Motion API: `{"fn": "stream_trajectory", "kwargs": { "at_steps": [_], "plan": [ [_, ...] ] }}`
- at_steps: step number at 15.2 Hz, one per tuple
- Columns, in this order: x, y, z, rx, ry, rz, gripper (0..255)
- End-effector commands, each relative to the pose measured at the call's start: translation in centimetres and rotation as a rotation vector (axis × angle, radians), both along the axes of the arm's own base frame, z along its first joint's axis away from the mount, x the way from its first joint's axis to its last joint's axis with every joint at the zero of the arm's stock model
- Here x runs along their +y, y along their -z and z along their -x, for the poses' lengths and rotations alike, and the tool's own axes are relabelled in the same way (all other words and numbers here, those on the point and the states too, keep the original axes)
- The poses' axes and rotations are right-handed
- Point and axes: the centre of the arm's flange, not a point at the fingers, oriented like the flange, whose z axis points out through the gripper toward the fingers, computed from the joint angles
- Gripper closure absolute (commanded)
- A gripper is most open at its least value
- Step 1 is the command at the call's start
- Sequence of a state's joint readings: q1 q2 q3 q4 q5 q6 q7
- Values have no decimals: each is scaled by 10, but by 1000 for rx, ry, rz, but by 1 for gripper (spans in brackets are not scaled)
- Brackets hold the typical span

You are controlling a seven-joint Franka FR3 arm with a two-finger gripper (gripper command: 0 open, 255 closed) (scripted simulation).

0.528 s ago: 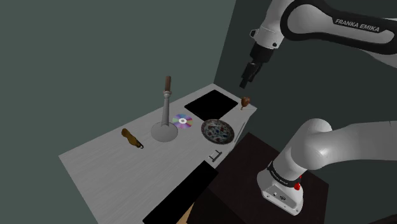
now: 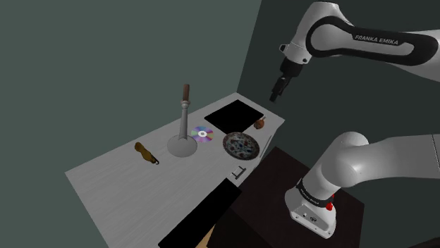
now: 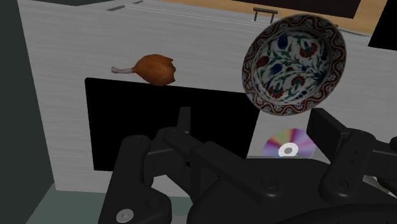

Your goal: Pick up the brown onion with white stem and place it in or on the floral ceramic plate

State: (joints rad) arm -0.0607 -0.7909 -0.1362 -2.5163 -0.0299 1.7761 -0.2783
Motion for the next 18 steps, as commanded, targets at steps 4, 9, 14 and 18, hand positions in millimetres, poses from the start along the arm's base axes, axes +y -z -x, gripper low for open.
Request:
{"fn": "stream_trajectory", "kwargs": {
  "at_steps": [4, 9, 14, 18],
  "plan": [
    [-56, 38, -1, -11, -30, -2, 0],
    [-111, 76, -4, -20, -58, -5, 0],
    [-166, 113, -10, -30, -86, -8, 0],
    [-175, 136, -12, -32, -91, -9, 0]
  ]
}}
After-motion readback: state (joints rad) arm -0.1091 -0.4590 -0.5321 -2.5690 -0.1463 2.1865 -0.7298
